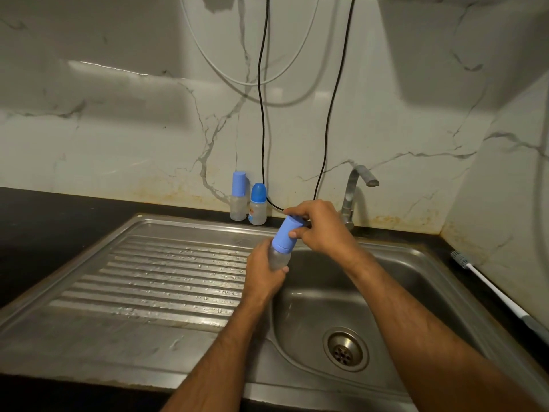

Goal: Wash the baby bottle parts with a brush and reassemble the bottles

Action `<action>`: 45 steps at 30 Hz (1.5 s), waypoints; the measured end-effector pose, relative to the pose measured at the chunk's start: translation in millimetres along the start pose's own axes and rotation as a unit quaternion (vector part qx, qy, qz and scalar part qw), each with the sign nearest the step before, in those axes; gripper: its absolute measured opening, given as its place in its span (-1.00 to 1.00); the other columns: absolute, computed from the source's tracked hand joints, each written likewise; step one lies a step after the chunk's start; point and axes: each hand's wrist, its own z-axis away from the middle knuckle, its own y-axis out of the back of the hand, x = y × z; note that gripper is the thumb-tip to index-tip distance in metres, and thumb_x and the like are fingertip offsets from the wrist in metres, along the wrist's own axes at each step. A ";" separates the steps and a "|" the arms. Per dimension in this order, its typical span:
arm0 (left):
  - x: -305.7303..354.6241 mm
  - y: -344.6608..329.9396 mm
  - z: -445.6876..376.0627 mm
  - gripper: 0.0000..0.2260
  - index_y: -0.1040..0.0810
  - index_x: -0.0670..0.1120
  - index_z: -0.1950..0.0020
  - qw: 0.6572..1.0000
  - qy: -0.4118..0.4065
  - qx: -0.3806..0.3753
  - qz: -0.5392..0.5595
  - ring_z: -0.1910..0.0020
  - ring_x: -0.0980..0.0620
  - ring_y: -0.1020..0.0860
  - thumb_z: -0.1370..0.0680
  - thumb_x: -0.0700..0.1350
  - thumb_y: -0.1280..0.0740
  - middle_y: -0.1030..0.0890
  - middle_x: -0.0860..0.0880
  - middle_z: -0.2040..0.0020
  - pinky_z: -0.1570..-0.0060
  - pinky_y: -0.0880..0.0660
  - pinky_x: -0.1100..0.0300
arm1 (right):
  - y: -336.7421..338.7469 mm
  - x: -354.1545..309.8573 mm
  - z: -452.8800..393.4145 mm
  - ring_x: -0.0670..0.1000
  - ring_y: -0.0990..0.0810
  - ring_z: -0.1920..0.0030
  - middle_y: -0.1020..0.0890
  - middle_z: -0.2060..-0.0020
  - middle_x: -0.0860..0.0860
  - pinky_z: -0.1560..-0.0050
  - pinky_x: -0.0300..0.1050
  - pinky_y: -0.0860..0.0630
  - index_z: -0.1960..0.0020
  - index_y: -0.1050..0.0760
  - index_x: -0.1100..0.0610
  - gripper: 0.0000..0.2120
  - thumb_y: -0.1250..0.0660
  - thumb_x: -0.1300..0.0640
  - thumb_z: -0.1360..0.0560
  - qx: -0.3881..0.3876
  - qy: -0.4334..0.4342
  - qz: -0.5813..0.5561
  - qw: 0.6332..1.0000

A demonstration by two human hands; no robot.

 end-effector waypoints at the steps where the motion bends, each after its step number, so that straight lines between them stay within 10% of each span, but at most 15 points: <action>1: -0.2 -0.1 0.3 -0.49 -0.48 -0.10 -0.32 1.000 -0.001 0.000 0.003 -0.07 0.04 -0.54 -0.41 -0.27 -0.52 -0.54 0.02 -0.10 0.07 -0.40 0.36 | 0.0 -0.9 -0.6 0.05 -0.57 -0.27 -0.62 -0.27 0.06 -0.29 -0.10 -0.48 -0.39 -0.56 0.10 -0.50 -0.53 0.22 -0.46 -0.003 0.000 0.003 1.000; 8: -2.9 -0.3 3.4 -0.52 -0.47 -0.09 -0.30 1.000 -0.010 0.004 0.014 -0.09 0.02 -0.53 -0.42 -0.30 -0.48 -0.55 -0.01 -0.13 -0.01 -0.46 0.24 | -4.2 -4.5 -3.3 0.07 -0.59 -0.25 -0.63 -0.27 0.10 -0.29 -0.08 -0.52 -0.39 -0.55 0.12 -0.49 -0.54 0.19 -0.47 -0.012 -0.011 0.021 1.000; 19: -13.8 5.2 -9.6 -0.58 -0.55 -0.11 -0.23 0.999 -0.019 0.015 0.029 -0.05 0.02 -0.60 -0.40 -0.31 -0.49 -0.62 -0.04 -0.09 -0.06 -0.57 0.14 | -36.7 14.5 -1.5 -0.08 -0.53 0.29 -0.60 0.33 0.01 0.36 -0.31 -0.35 0.15 -0.61 0.18 -0.48 -0.54 -0.30 -0.35 0.102 -0.115 -0.040 0.987; 29: -13.0 15.8 -19.4 -0.65 -0.52 0.02 -0.19 0.991 0.040 0.048 0.119 -0.02 0.10 -0.62 -0.48 -0.24 -0.49 -0.65 0.04 -0.02 0.03 -0.55 0.26 | -79.5 32.4 2.6 -0.10 -0.68 0.06 -0.71 -0.02 0.00 -0.06 -0.19 -0.62 -0.32 -0.57 0.15 -0.49 -0.59 0.12 -0.41 -0.069 -0.100 -0.262 0.957; 45: -33.5 65.7 -109.1 -0.51 -0.47 -0.02 -0.20 0.998 0.013 0.058 -0.006 -0.04 0.15 -0.55 -0.36 -0.18 -0.60 -0.56 0.09 -0.06 0.07 -0.45 0.34 | -118.9 5.1 -93.1 -0.14 -0.72 0.13 -0.74 0.16 -0.08 -0.08 -0.01 -0.66 -0.13 -0.68 0.07 -0.73 -0.55 0.17 -0.44 -0.021 -0.086 -0.288 0.954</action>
